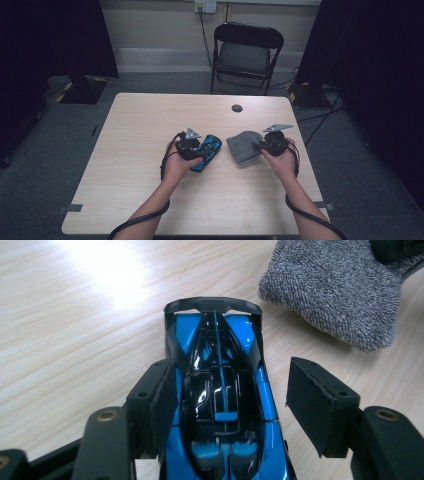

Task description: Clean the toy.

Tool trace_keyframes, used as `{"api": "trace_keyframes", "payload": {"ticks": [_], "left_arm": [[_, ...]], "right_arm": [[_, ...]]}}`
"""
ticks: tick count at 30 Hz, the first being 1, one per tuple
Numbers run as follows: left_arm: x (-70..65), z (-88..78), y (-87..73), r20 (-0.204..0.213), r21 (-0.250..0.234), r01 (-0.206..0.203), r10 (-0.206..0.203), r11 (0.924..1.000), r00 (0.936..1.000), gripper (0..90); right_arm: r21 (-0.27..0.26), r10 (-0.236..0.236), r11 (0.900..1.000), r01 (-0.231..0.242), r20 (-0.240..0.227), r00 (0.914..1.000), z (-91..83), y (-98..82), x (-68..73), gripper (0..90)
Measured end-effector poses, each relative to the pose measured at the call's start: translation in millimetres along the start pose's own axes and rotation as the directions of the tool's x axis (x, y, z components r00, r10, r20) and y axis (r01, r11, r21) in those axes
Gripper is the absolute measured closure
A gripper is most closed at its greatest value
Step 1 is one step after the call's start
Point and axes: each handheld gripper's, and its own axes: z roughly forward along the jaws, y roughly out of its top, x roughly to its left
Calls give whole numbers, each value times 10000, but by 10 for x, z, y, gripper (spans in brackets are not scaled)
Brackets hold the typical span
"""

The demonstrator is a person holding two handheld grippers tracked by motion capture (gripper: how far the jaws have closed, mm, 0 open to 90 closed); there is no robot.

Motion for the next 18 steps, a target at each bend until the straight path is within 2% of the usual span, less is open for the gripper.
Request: {"api": "trace_keyframes", "payload": {"ticks": [2, 7, 11, 18], "left_arm": [[5, 23, 4, -163, 102, -193, 195, 9998, 9997, 400], [30, 79, -35, -177, 258, -11, 16, 9997, 9998, 418], [33, 82, -59, -233, 222, -158, 164, 9996, 9996, 440], [8, 71, -60, -409, 283, -95, 106, 9996, 9991, 445]], "right_arm": [[9, 34, 10000, -34, -31, 10000, 2, -13, -1, 763], [53, 12, 10000, -12, -64, 10000, 20, -44, 1, 763], [59, 24, 10000, -24, -102, 9999, 26, -62, -8, 763], [126, 115, 9999, -112, -166, 9998, 58, -108, 16, 763]]}}
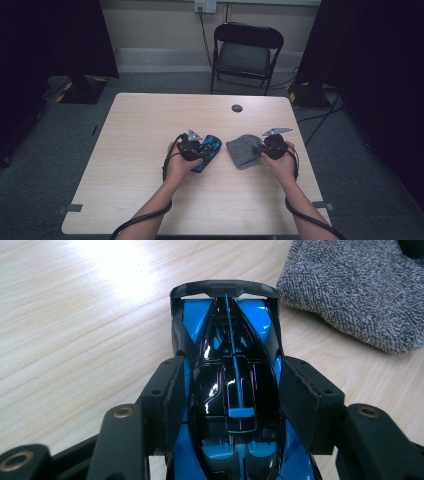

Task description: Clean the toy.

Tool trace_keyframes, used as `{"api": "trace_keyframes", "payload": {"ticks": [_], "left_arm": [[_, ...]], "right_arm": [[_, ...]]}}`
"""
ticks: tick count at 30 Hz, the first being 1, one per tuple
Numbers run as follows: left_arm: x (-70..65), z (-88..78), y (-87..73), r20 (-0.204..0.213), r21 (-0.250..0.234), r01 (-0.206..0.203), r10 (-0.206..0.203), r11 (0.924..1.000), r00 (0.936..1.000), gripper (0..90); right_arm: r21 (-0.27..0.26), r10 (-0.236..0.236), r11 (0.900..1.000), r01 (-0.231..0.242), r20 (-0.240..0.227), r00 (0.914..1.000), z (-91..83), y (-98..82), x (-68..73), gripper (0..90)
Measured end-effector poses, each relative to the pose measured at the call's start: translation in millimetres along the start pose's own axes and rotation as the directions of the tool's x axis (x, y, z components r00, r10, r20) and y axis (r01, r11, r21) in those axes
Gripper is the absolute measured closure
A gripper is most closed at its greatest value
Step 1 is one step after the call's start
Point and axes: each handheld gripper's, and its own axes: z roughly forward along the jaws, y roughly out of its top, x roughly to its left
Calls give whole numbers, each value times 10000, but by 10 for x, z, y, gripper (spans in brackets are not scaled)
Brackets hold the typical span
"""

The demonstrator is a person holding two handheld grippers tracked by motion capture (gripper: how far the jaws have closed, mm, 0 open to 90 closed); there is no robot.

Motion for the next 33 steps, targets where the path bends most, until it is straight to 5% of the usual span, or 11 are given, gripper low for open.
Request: {"api": "trace_keyframes", "payload": {"ticks": [13, 33], "left_arm": [[-43, 30, 11, -190, 13, -352, 353, 9994, 9992, 429], [-40, 51, -8, -250, -197, -85, 80, 9998, 9997, 419]], "right_arm": [[59, -61, 10000, 61, -53, 10000, 43, -15, 26, 762], [136, -231, 9996, 237, -439, 9988, 125, -19, 182, 762]]}}
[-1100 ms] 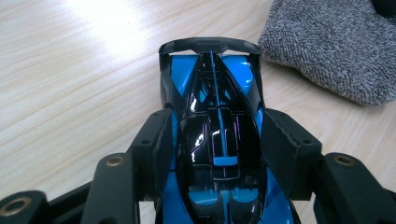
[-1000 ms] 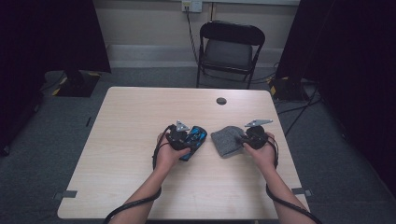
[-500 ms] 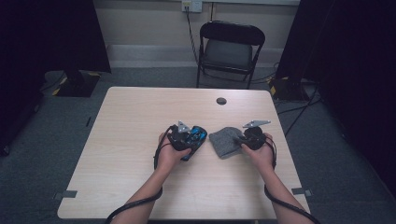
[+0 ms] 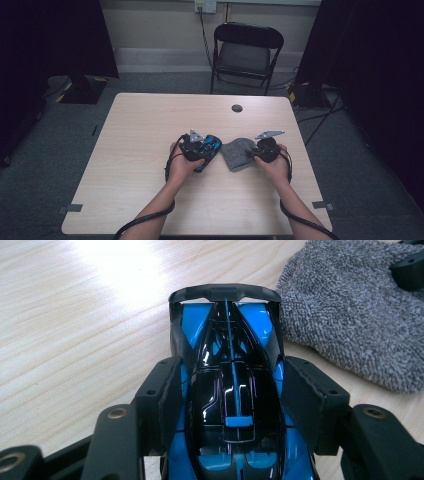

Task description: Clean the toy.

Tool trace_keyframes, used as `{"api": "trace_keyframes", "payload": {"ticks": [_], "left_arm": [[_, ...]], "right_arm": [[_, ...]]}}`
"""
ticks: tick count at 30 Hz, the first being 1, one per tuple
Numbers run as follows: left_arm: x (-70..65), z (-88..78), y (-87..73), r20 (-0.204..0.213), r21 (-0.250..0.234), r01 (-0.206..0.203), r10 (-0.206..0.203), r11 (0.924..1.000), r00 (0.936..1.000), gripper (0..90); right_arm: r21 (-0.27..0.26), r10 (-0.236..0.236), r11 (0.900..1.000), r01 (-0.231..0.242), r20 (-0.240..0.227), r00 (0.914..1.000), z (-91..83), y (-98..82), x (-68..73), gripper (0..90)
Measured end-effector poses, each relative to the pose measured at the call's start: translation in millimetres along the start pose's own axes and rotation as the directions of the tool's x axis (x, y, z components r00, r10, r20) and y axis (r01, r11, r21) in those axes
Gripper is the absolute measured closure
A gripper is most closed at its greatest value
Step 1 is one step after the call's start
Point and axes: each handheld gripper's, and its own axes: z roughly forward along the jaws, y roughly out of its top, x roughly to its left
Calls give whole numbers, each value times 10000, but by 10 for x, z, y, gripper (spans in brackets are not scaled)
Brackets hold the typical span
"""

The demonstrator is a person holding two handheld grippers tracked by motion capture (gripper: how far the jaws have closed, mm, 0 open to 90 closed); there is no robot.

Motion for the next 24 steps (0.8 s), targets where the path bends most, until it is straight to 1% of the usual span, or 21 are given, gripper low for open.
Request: {"api": "trace_keyframes", "payload": {"ticks": [6, 10, 13, 19, 24], "left_arm": [[-8, 4, 6, -6, 6, -5, 5, 10000, 10000, 421], [-9, 3, 1, -30, -27, -5, 5, 10000, 10000, 421], [-8, 3, 0, -26, -36, -4, 4, 10000, 10000, 421], [-8, 1, -1, -21, -28, -27, 27, 10000, 10000, 421], [-4, -2, -4, -11, -24, -58, 58, 10000, 10000, 421]], "right_arm": [[56, -80, 10000, 82, -272, 9996, 8, -14, 85, 764], [97, -326, 9994, 332, -550, 9980, 5, -20, 160, 765], [155, -406, 9990, 418, -724, 9966, 6, -29, 207, 766], [197, -639, 9976, 666, -1144, 9914, -1, -53, 313, 770], [247, -855, 9957, 896, -1349, 9872, -1, -59, 399, 775]]}}
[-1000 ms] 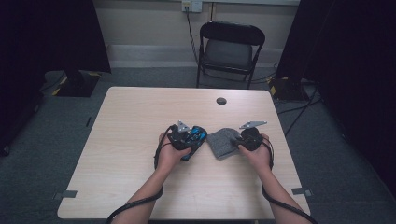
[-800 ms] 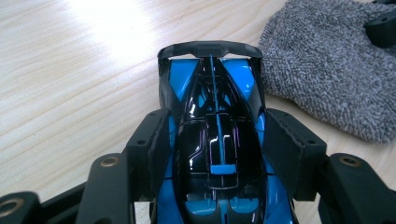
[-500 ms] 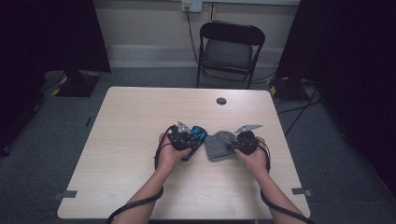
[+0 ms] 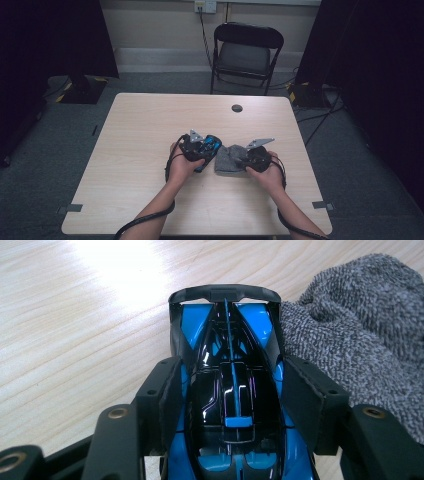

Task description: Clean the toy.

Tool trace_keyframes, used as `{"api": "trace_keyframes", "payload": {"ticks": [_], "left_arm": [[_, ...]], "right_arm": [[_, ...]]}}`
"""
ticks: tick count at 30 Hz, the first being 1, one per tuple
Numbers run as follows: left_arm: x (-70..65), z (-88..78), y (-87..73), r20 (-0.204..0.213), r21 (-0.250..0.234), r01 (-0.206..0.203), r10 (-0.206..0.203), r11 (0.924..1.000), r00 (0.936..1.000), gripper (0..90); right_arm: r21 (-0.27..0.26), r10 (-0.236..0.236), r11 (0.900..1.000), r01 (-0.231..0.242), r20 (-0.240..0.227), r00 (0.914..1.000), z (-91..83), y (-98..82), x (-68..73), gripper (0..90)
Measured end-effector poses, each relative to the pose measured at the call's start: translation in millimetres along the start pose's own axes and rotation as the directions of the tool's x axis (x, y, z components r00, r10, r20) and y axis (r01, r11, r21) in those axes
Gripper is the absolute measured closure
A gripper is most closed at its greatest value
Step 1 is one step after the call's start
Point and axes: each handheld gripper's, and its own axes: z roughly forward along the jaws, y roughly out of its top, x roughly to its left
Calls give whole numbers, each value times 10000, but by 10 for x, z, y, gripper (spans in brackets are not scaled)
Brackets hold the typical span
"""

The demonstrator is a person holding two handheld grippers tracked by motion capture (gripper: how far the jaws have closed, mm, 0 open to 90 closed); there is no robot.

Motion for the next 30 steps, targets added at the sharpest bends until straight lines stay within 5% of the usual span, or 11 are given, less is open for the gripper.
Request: {"api": "trace_keyframes", "payload": {"ticks": [6, 17, 22, 25, 27, 30], "left_arm": [[0, -1, -4, 10, -37, 46, -46, 10000, 10000, 423], [2, -3, -7, 16, -56, 22, -22, 10000, 10000, 423], [1, -3, -16, 34, -125, 63, -62, 9999, 10000, 423], [2, -4, -14, 34, -100, 38, -38, 9999, 10000, 423], [1, -5, -12, 44, -82, 48, -48, 10000, 10000, 424], [3, -5, -19, 49, -135, 22, -21, 9999, 10000, 424]], "right_arm": [[-89, 180, 9998, -177, 267, 9995, -2, -10, -7, 735], [-472, 523, 9978, -455, 1542, 9867, -90, 64, -135, 444], [-75, 466, 9989, -460, 1903, 9806, 39, 105, -176, 363], [401, 453, 9977, -541, 1953, 9797, 180, 79, -195, 383], [253, 555, 9978, -613, 1854, 9811, 215, 59, -209, 421], [374, 477, 9979, -534, 1382, 9893, 203, 80, -202, 624]]}}
